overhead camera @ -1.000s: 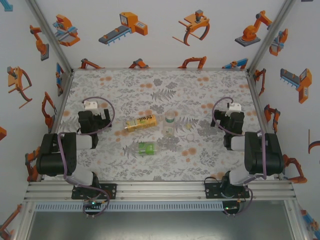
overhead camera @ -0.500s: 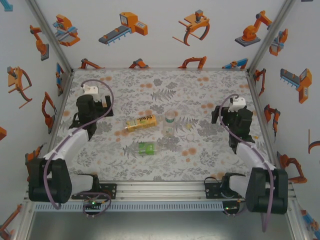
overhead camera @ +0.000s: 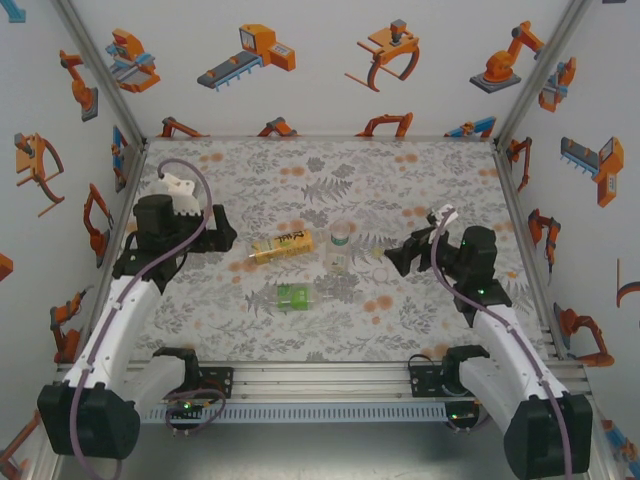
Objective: Screw on the bottle caps
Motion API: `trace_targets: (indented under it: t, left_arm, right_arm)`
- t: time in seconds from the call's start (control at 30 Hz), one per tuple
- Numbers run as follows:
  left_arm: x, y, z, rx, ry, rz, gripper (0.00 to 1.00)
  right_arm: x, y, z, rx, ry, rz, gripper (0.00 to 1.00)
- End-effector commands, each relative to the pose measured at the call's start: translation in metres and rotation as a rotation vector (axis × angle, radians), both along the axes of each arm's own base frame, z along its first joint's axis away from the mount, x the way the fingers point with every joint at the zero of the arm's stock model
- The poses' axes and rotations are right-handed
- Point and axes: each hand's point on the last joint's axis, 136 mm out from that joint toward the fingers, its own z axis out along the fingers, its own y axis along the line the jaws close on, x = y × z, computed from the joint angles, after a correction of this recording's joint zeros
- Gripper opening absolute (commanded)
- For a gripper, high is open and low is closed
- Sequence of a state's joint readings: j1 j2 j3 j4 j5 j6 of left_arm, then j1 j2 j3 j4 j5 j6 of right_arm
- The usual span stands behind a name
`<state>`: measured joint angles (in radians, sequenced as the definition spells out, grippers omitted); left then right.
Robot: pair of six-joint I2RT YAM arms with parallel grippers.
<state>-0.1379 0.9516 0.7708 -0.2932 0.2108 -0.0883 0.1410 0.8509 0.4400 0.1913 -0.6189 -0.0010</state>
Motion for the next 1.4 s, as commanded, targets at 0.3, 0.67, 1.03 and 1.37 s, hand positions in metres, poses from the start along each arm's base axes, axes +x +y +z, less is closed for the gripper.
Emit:
trace_targets:
  t: [0.3, 0.67, 1.03, 1.37]
  left_arm:
    - [-0.017, 0.015, -0.012, 0.091, -0.067, 0.051, 0.97]
    - [-0.014, 0.007, -0.021, 0.091, -0.029, 0.016, 0.97]
    - [-0.015, -0.008, -0.021, 0.053, -0.036, -0.051, 0.97]
    - [-0.014, -0.009, -0.028, 0.070, -0.009, -0.052, 0.97]
  right_arm:
    - [0.005, 0.073, -0.012, -0.045, -0.028, 0.239, 0.85]
    - [0.031, 0.124, -0.015, -0.041, -0.064, 0.363, 0.85]
    - [0.041, 0.169, -0.023, -0.018, -0.068, 0.483, 0.82]
    - [0.043, 0.188, -0.031, -0.001, -0.075, 0.488, 0.76]
